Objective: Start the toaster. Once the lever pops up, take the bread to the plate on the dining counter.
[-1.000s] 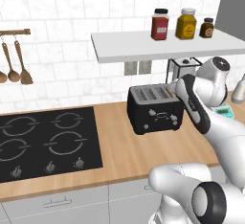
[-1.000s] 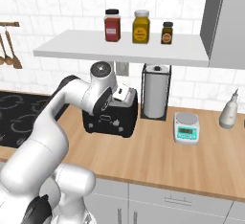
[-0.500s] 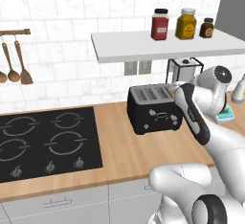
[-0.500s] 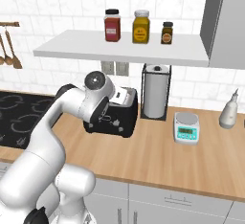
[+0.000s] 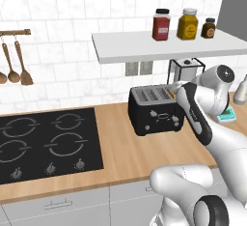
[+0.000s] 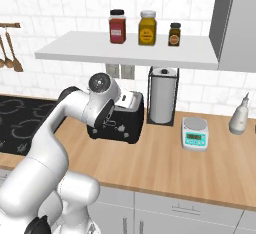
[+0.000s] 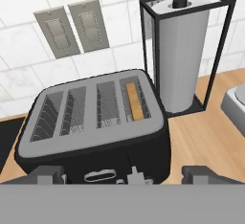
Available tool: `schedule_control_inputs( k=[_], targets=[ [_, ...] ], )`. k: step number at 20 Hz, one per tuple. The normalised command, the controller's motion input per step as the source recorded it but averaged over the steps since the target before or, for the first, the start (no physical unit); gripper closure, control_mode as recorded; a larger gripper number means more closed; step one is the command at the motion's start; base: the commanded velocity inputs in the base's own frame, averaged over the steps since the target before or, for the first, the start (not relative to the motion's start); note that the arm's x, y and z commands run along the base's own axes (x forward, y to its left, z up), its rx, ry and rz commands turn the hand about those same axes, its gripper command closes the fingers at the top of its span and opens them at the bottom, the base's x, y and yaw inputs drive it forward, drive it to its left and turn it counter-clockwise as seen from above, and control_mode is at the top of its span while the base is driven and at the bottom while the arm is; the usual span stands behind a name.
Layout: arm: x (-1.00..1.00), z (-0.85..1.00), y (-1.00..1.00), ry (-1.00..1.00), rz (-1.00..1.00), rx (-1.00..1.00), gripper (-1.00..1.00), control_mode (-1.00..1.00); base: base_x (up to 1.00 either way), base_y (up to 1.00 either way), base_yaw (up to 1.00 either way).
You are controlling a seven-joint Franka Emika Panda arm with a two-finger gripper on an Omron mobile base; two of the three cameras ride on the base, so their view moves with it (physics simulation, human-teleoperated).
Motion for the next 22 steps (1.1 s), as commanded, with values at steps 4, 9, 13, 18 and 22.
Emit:
schedule_control_inputs(
  k=[4,9,13,18,22],
  targets=[
    [0.0,0.0,0.0,0.0,0.0,0.0,-1.0,-1.0,0.0,0.0,0.0],
    [0.0,0.0,0.0,0.0,0.0,0.0,-1.0,-1.0,0.0,0.0,0.0],
    [0.0,0.0,0.0,0.0,0.0,0.0,-1.0,-1.0,0.0,0.0,0.0],
    [0.0,0.0,0.0,0.0,0.0,0.0,-1.0,-1.0,0.0,0.0,0.0],
    [0.0,0.0,0.0,0.0,0.0,0.0,-1.0,-1.0,0.0,0.0,0.0]
  ],
)
